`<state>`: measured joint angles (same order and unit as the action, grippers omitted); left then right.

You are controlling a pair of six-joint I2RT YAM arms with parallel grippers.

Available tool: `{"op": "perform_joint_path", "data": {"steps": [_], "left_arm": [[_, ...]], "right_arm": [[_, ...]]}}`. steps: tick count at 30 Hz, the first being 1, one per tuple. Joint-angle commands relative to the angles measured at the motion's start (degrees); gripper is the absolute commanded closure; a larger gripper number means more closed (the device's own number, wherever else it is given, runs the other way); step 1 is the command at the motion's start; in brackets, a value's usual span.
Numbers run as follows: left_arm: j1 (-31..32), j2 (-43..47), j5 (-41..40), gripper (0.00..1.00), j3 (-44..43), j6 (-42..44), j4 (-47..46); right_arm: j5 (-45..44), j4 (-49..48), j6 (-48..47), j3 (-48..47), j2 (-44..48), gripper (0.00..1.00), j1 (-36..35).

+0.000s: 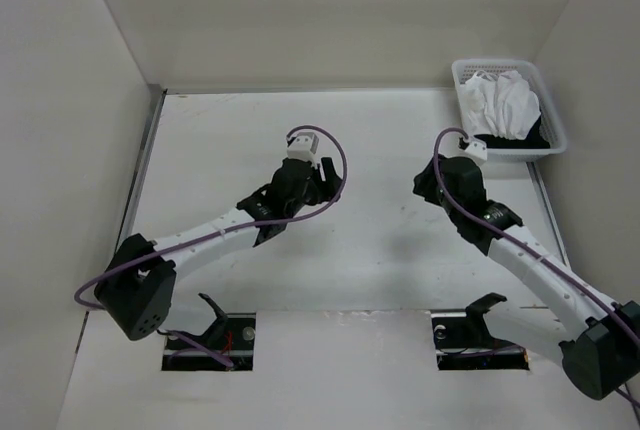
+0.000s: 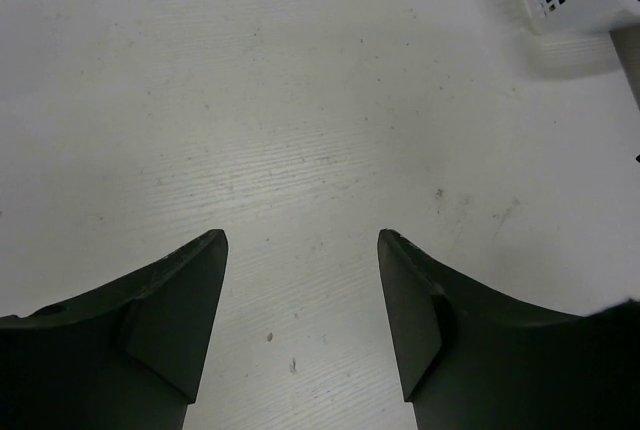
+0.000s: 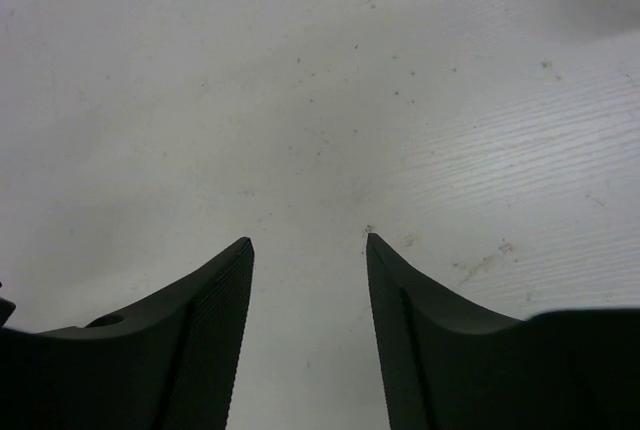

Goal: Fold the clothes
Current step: Grab the tank top from the pile

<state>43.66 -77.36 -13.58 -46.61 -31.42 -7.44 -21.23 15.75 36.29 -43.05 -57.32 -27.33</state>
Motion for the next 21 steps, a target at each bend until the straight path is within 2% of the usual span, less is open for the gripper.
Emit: {"op": "perform_joint_path", "data": {"steps": [1,3,8,11,17,21], "left_arm": [[0.1,-1.3,2.6,0.39,1.6,-0.3,-6.1],[0.2,-3.0,3.6,0.39,1.9,-1.0,-7.8],[2.0,-6.4,4.2,0.4,2.0,-0.6,-12.2],[2.6,-7.6,4.0,0.42,2.1,0.2,-13.4],[3.2,-6.8,3.8,0.59,4.9,1.1,-16.9],[3.1,-6.2,4.1,0.62,6.4,1.1,-18.5]], "right_arm": [[-0.3,-4.1,0.0,-1.4,-0.8,0.48,2.1],[0.3,-5.1,-0.5,-1.6,-1.3,0.56,3.5],[4.4,-9.6,-0.9,-3.3,-4.2,0.85,8.0],[6.7,-12.5,-1.0,-7.0,-9.0,0.96,11.7],[7.0,-14.9,-3.7,-23.3,-27.9,0.99,22.5],[8.1,-12.9,-3.8,-37.8,-42.4,0.93,28.0]]}}
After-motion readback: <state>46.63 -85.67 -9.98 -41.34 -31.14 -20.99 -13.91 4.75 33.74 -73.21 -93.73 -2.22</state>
